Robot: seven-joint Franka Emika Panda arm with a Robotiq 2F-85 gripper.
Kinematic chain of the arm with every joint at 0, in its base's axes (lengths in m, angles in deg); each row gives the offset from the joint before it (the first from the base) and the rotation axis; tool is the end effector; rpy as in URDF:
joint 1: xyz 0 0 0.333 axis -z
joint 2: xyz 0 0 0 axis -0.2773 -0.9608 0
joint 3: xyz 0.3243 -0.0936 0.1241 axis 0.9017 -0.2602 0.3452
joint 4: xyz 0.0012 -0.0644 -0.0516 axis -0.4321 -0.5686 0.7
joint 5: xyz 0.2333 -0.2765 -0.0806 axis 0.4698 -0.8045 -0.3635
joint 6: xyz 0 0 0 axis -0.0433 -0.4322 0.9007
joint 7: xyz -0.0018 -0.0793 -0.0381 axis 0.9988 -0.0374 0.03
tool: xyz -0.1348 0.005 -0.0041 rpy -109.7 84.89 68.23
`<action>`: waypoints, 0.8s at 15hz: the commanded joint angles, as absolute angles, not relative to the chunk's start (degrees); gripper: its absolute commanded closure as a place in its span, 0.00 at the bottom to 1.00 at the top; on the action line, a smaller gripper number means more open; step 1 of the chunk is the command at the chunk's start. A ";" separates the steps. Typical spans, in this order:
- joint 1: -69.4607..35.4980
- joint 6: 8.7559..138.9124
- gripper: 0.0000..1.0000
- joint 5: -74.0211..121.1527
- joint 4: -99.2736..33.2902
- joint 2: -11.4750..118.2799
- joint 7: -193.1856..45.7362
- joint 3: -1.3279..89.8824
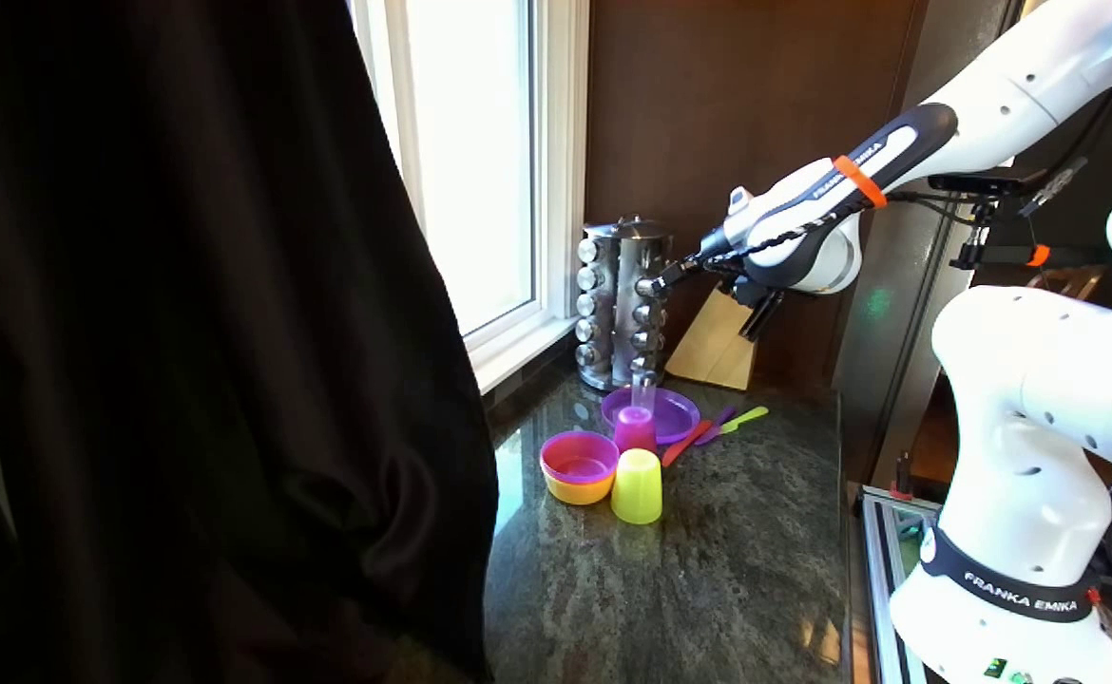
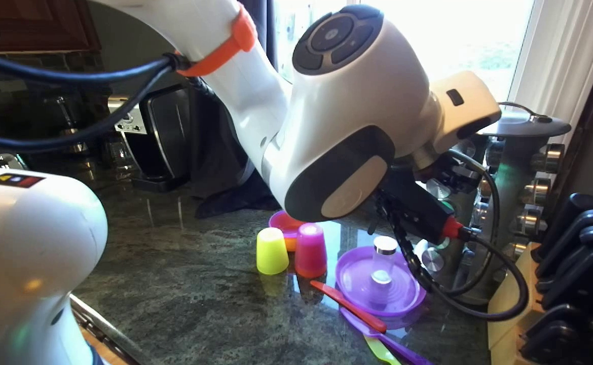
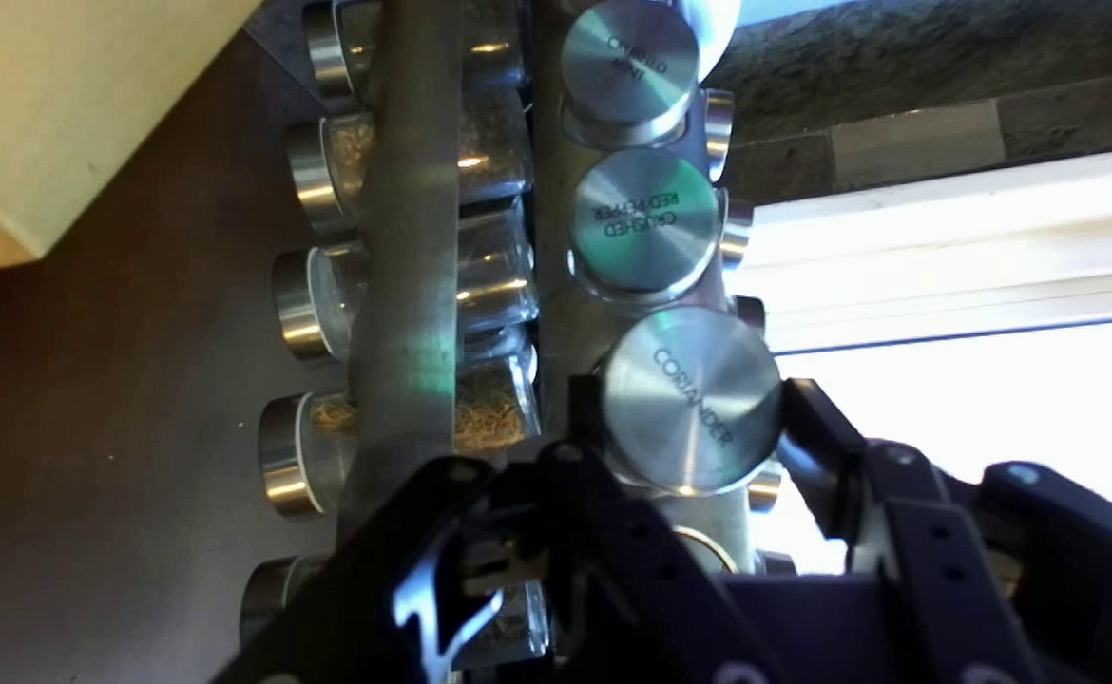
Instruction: Pull out a bottle from the holder, and then place it next to the yellow cup
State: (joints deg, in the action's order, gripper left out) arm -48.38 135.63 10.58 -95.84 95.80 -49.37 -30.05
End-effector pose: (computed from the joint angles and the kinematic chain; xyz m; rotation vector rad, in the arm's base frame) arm 0.3249 -0.3183 0.4061 2.6552 -0.4407 1.3502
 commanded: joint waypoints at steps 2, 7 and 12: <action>-41.84 136.67 0.76 11.22 -97.04 95.59 -51.50 -23.66; -37.72 136.06 0.76 11.04 -97.79 95.24 -51.50 -19.87; -37.89 137.60 0.76 7.23 -98.38 99.03 -48.01 -20.54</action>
